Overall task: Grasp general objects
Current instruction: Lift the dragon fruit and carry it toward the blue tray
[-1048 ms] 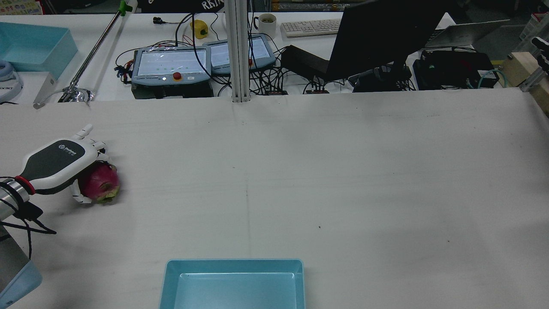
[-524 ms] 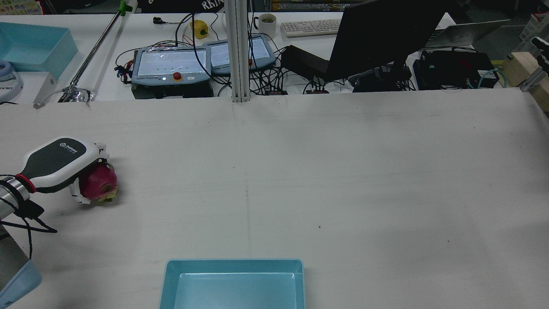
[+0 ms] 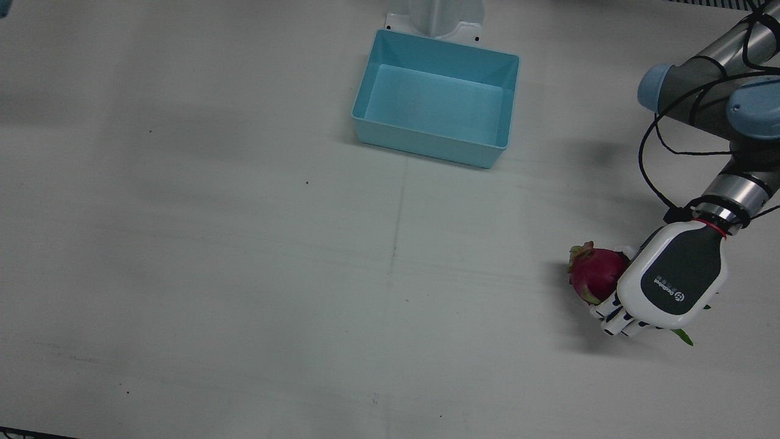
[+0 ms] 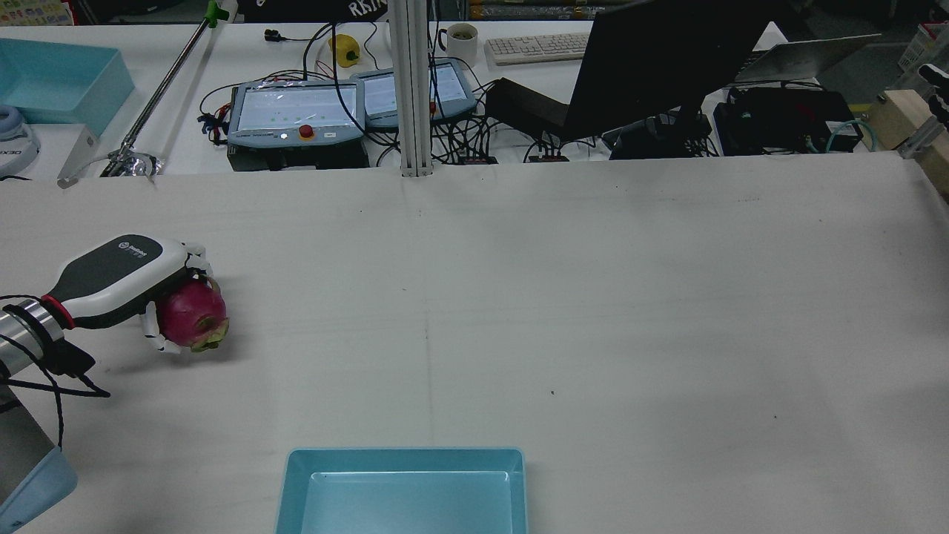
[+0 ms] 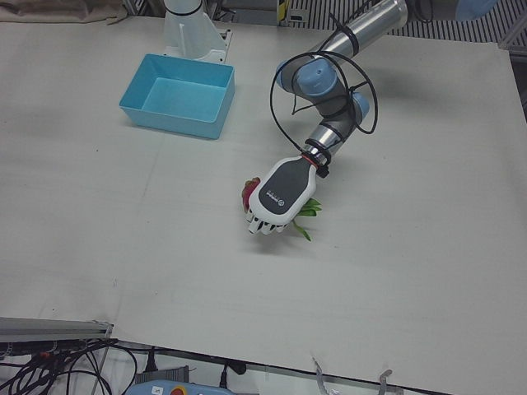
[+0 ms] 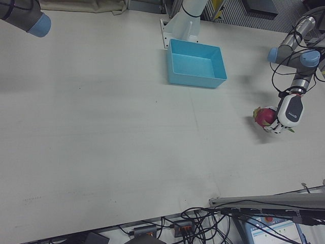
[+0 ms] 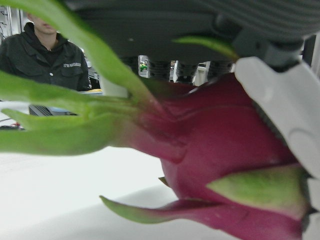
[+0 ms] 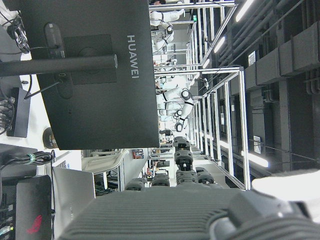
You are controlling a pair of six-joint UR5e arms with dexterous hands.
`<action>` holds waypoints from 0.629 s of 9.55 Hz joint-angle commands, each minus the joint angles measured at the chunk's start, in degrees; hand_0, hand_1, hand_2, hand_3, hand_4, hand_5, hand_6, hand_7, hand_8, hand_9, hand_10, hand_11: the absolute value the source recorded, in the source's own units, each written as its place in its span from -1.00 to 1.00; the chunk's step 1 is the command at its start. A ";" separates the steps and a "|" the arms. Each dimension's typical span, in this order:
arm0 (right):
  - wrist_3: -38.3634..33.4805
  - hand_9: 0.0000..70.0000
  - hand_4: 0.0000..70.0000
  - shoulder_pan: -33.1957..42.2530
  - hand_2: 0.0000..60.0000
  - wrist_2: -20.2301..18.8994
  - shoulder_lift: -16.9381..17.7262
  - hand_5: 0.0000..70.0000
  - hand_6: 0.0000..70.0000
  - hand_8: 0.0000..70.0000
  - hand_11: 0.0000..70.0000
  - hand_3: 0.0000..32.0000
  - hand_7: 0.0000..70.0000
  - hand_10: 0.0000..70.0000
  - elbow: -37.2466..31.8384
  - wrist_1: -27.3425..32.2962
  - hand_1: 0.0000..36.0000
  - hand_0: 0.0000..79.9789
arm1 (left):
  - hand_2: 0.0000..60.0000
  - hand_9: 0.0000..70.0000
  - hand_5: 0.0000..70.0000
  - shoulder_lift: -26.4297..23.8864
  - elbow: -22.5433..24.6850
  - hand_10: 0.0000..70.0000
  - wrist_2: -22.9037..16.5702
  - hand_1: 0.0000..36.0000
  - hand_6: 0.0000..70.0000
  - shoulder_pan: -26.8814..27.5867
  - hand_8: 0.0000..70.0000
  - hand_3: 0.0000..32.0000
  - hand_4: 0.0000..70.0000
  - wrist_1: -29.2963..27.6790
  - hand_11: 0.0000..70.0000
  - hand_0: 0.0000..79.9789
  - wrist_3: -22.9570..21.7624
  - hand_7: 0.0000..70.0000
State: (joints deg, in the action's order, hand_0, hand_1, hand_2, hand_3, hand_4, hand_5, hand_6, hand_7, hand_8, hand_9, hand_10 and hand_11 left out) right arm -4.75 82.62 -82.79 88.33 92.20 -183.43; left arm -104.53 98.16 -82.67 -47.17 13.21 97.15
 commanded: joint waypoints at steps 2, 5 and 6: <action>0.00 -1.00 -1.00 0.00 -1.00 0.00 0.00 -1.00 -1.00 -1.00 -1.00 -1.00 -1.00 -1.00 0.00 0.00 -1.00 -1.00 | 0.80 1.00 1.00 -2.87 0.10 1.00 -11.44 -1.00 1.00 -0.20 1.00 -1.00 1.00 -1.68 1.00 0.11 -14.13 1.00; 0.00 -1.00 -1.00 0.00 -1.00 0.00 0.00 -1.00 -1.00 -1.00 -1.00 -1.00 -1.00 -1.00 0.00 -0.09 -1.00 -1.00 | 1.00 1.00 1.00 -2.87 0.80 1.00 -20.31 -0.99 1.00 -0.38 1.00 -1.00 1.00 -5.91 1.00 0.05 -26.02 1.00; 0.00 -1.00 -1.00 0.00 -1.00 0.00 -0.09 -1.00 -1.00 -1.00 -1.00 -1.00 -1.00 -1.00 0.00 0.00 -1.00 -1.00 | 1.00 1.00 1.00 -2.79 1.76 1.00 -23.64 -0.81 1.00 -0.47 1.00 -1.00 1.00 -6.09 1.00 0.07 -28.39 1.00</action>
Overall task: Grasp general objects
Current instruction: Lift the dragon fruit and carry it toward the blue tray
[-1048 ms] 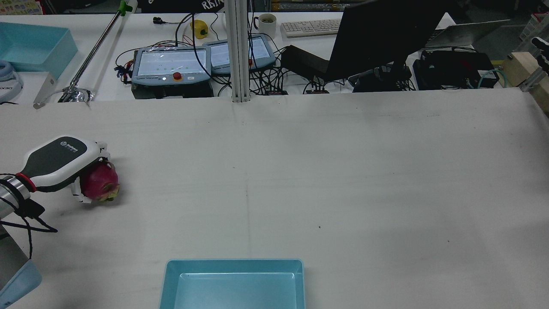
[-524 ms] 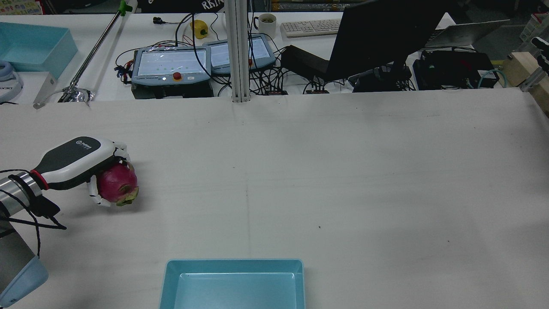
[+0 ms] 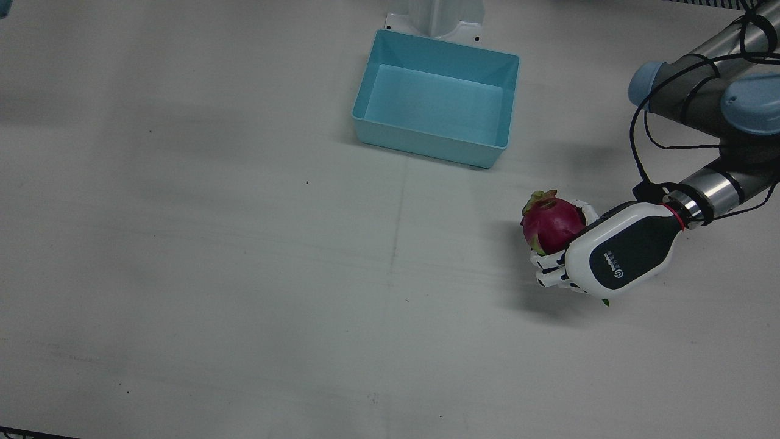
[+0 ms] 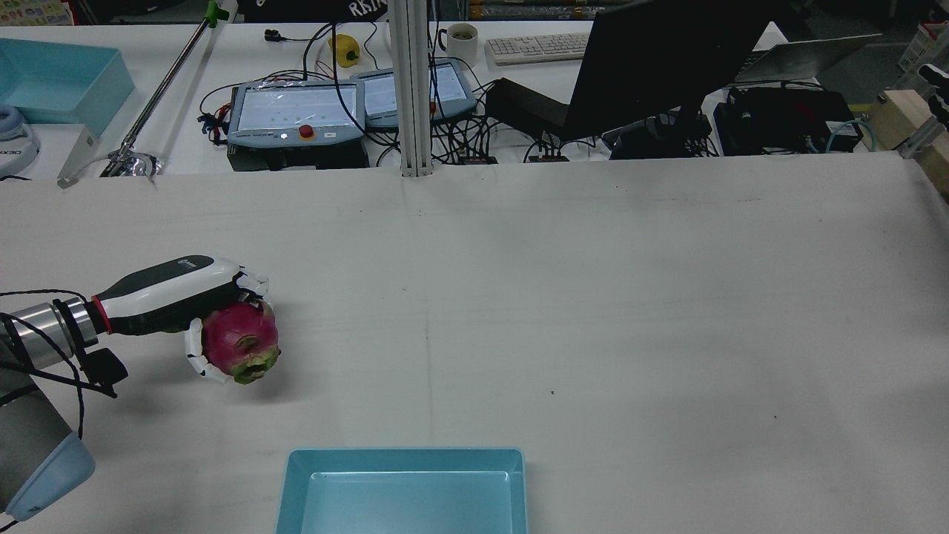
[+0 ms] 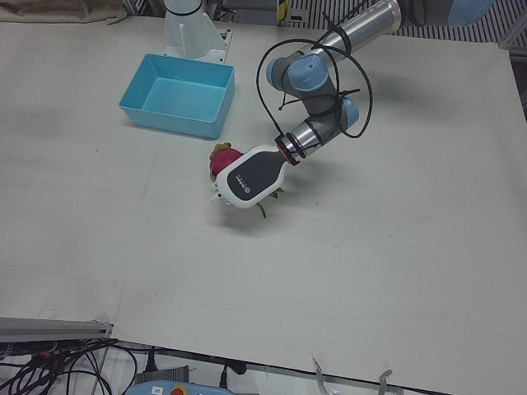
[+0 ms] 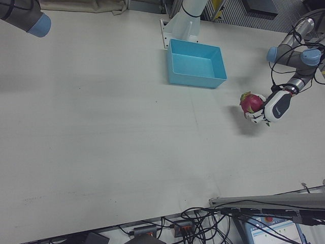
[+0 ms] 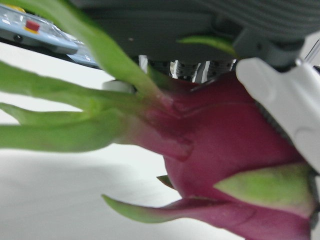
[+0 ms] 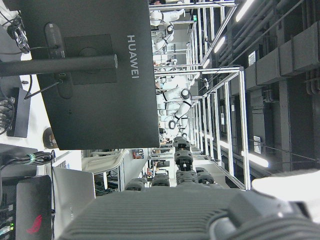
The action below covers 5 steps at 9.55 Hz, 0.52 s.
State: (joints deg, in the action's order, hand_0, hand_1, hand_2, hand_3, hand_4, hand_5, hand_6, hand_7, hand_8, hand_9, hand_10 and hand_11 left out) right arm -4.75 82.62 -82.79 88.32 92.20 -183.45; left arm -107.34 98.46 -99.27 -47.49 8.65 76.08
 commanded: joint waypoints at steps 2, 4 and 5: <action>0.00 -1.00 -1.00 0.00 -1.00 0.00 0.01 -1.00 -1.00 -1.00 -1.00 -1.00 -1.00 -1.00 0.00 0.02 -1.00 -1.00 | 1.00 1.00 1.00 0.11 1.74 1.00 -12.60 -0.63 1.00 -0.67 1.00 -1.00 1.00 -8.43 1.00 0.09 -17.23 1.00; 0.00 -1.00 -1.00 0.00 -1.00 0.00 0.01 -1.00 -1.00 -1.00 -1.00 -1.00 -1.00 -1.00 0.00 0.02 -1.00 -1.00 | 1.00 1.00 1.00 0.12 6.81 1.00 -13.14 -0.81 1.00 -0.93 1.00 -1.00 1.00 -8.13 1.00 -0.01 -19.91 1.00; 0.00 -1.00 -1.00 0.00 -1.00 0.00 0.01 -1.00 -1.00 -1.00 -1.00 -1.00 -1.00 -1.00 0.00 0.02 -1.00 -1.00 | 1.00 1.00 1.00 -0.06 9.01 1.00 -14.10 -0.90 1.00 -1.02 1.00 -1.00 1.00 -7.16 1.00 -0.06 -20.70 1.00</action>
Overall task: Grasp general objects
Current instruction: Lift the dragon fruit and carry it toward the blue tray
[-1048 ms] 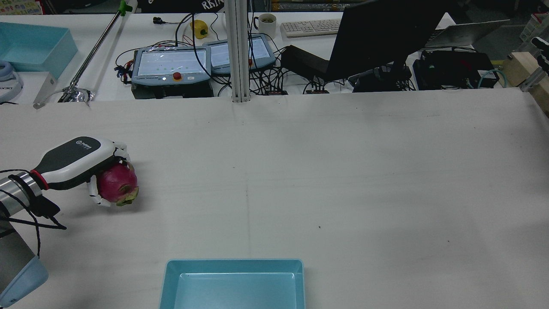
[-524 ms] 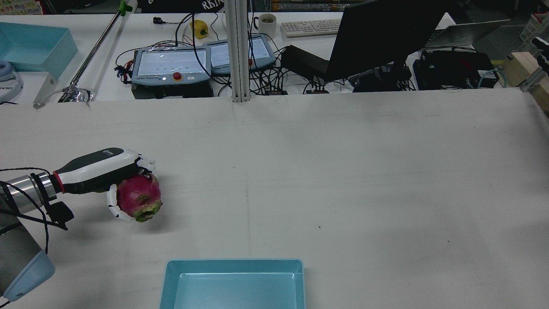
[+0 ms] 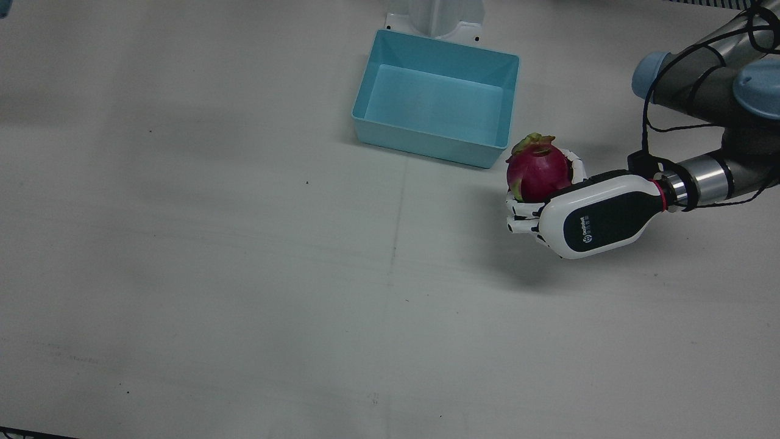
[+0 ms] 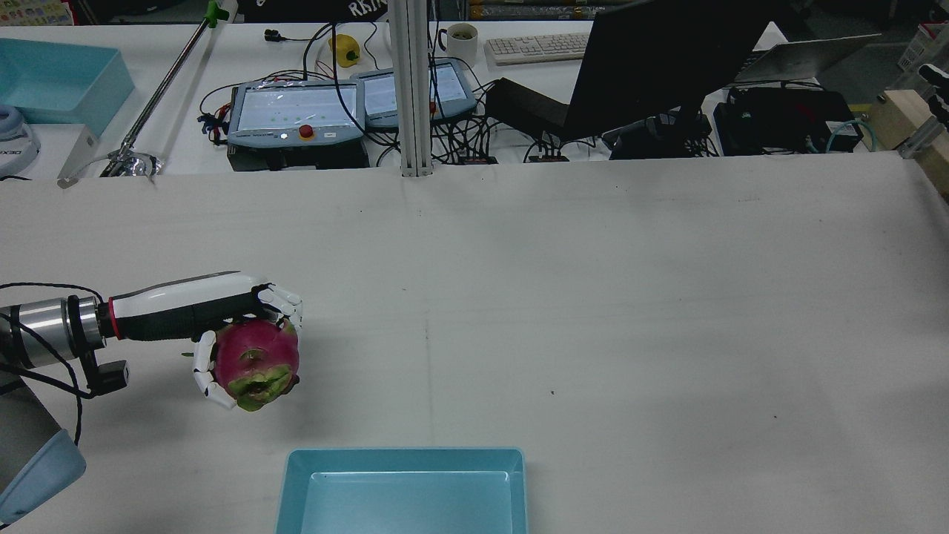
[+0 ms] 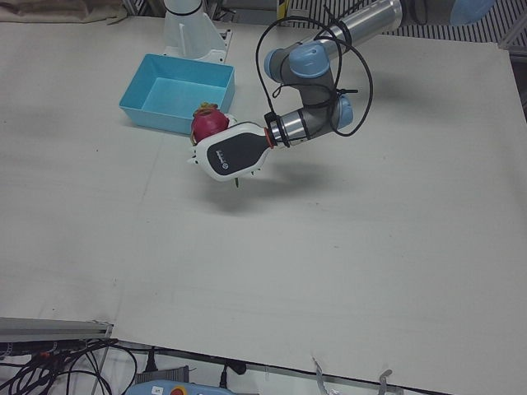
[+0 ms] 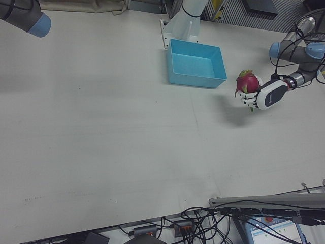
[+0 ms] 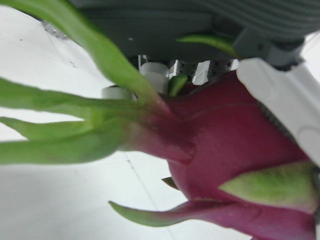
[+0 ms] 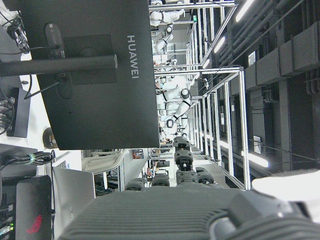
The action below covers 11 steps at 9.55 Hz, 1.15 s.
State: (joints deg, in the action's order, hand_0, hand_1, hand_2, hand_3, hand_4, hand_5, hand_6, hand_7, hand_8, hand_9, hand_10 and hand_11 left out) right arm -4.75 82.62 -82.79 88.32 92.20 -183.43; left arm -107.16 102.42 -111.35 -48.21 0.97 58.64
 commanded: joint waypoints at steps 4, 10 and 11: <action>0.00 -1.00 -1.00 0.00 -1.00 0.00 0.01 -1.00 -1.00 -1.00 -1.00 -1.00 -1.00 -1.00 0.00 0.00 -1.00 -1.00 | 1.00 1.00 1.00 1.07 10.86 1.00 -3.70 -0.63 1.00 6.08 1.00 -1.00 1.00 3.94 1.00 0.01 -1.79 1.00; 0.00 -1.00 -1.00 0.00 -1.00 0.00 0.01 -1.00 -1.00 -1.00 -1.00 -1.00 -1.00 -1.00 0.00 0.00 -1.00 -1.00 | 1.00 1.00 1.00 1.08 18.25 1.00 0.00 -0.61 1.00 15.95 1.00 -1.00 1.00 8.19 1.00 0.08 -1.85 1.00; 0.00 -1.00 -1.00 0.00 -1.00 0.00 0.01 -1.00 -1.00 -1.00 -1.00 -1.00 -1.00 -1.00 0.00 0.00 -1.00 -1.00 | 1.00 1.00 1.00 1.08 18.34 1.00 0.00 -0.82 1.00 18.74 1.00 -1.00 1.00 4.26 1.00 0.14 -4.82 1.00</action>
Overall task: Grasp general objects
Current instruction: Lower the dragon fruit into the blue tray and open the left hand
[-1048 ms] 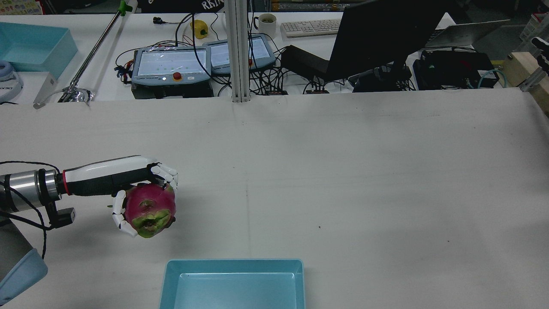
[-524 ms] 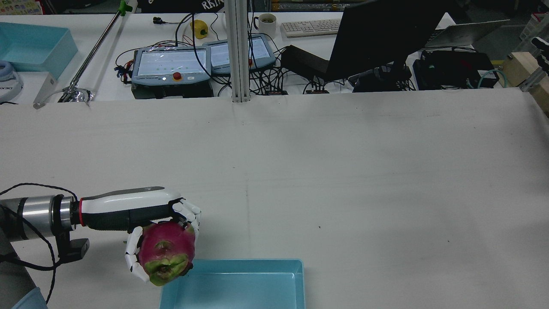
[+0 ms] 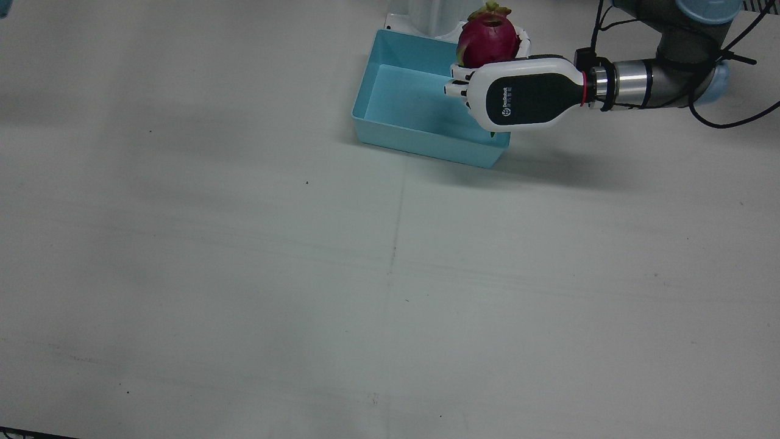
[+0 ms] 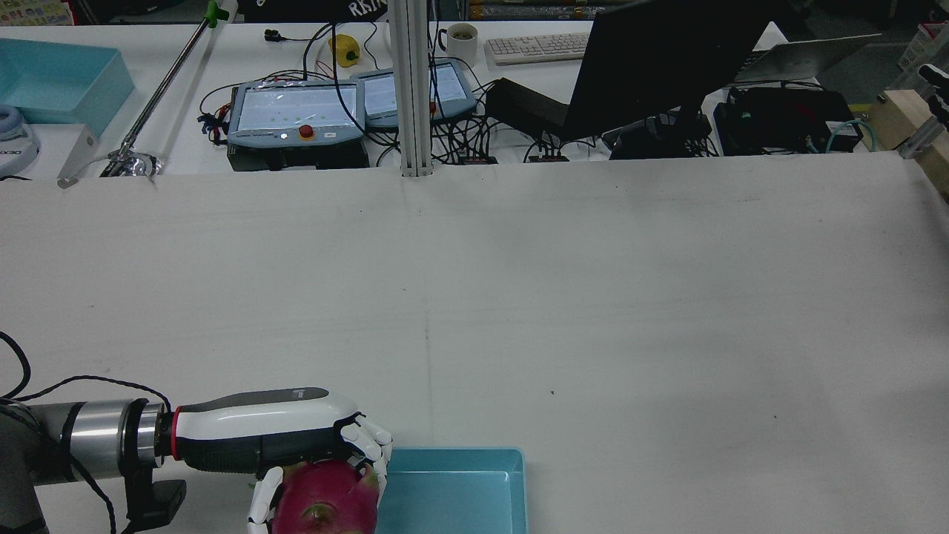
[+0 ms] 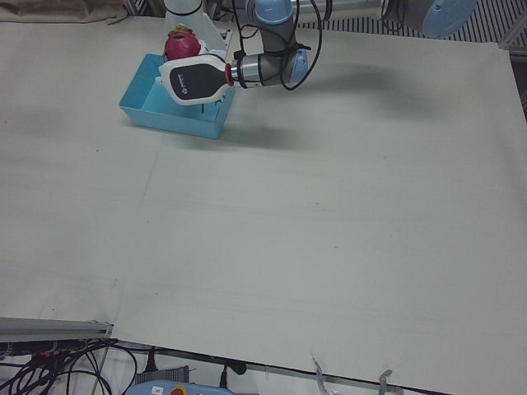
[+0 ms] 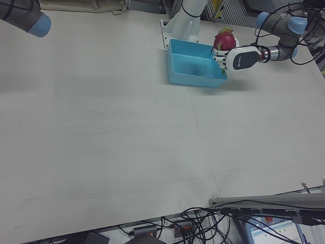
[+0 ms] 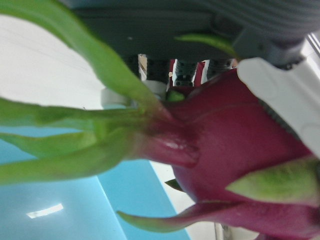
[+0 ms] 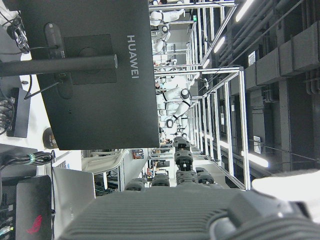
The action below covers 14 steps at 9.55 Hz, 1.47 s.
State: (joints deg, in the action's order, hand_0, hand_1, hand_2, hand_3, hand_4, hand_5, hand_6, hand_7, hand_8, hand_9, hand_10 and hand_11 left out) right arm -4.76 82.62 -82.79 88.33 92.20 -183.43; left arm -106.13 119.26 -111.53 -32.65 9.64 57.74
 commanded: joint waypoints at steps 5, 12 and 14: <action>0.02 -1.00 -1.00 0.00 -1.00 0.00 0.00 -1.00 -1.00 -1.00 -1.00 -1.00 -1.00 -1.00 0.00 0.00 -1.00 -1.00 | -0.57 -1.00 -0.89 -0.48 0.72 -1.00 0.96 0.32 -0.99 4.70 -1.00 -1.00 -0.48 -7.96 -0.99 0.40 -6.93 -0.88; 0.02 -1.00 -1.00 0.00 -1.00 0.00 0.00 -1.00 -1.00 -1.00 -1.00 -1.00 -1.00 -1.00 0.00 0.00 -1.00 -1.00 | -0.69 -0.99 -0.83 0.30 -2.98 -1.00 3.69 0.29 -1.00 -1.85 -1.00 -1.00 -0.87 -15.18 -1.00 0.36 -13.08 -0.74; 0.02 -1.00 -1.00 0.00 -1.00 0.00 0.00 -1.00 -1.00 -1.00 -1.00 -1.00 -1.00 -1.00 0.00 0.00 -1.00 -1.00 | -0.53 -0.84 -0.59 0.48 -5.34 -0.76 3.25 0.24 -0.74 -17.10 -0.97 -1.00 -0.50 -14.04 -0.59 0.37 -14.14 -0.17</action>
State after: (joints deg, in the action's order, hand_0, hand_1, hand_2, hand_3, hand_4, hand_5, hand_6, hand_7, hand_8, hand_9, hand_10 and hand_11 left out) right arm -4.75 82.62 -82.79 88.33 92.20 -183.43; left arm -105.97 116.24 -107.82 -35.11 -5.09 44.95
